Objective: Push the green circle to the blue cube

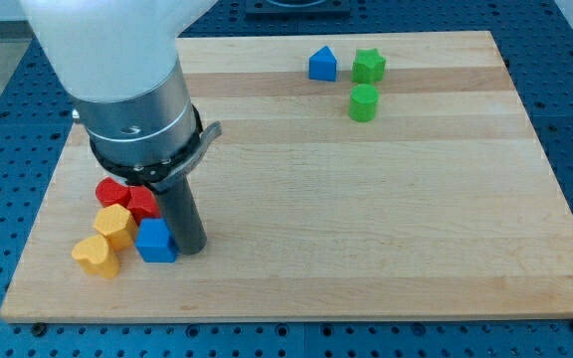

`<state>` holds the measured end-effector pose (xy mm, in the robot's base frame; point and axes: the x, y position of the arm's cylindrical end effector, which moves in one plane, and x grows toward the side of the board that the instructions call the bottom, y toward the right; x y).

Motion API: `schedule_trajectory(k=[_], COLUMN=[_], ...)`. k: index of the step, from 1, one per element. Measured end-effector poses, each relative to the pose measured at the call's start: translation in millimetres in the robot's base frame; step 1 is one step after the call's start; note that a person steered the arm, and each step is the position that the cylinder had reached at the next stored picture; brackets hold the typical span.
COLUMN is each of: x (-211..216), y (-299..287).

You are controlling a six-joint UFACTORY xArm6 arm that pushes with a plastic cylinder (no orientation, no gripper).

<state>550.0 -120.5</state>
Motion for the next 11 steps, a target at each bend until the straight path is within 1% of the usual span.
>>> schedule_trajectory(k=[2, 3, 4, 5, 7, 8, 9, 10, 11], x=[1, -4, -20, -46, -122, -161, -194, -213, -224], y=[-3, 28, 78, 133, 237, 261, 265, 264, 248])
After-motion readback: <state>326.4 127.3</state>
